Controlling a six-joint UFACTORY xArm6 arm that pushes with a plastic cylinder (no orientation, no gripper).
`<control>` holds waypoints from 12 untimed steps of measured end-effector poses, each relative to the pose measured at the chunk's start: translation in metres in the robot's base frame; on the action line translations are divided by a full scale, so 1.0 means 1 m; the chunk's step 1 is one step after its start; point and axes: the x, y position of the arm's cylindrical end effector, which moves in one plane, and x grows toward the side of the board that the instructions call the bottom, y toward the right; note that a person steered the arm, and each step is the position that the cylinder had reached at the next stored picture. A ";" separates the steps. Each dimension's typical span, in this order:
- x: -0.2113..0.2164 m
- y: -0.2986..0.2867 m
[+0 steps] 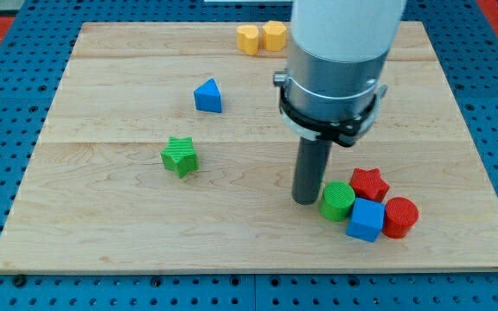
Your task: Push the green star into the green circle
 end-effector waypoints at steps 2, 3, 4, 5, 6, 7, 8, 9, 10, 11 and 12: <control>0.041 -0.178; -0.043 -0.233; -0.072 -0.198; -0.063 -0.084; -0.063 0.012; -0.083 -0.029; -0.090 -0.126; -0.043 -0.077; -0.034 0.007; -0.065 -0.044; -0.086 -0.180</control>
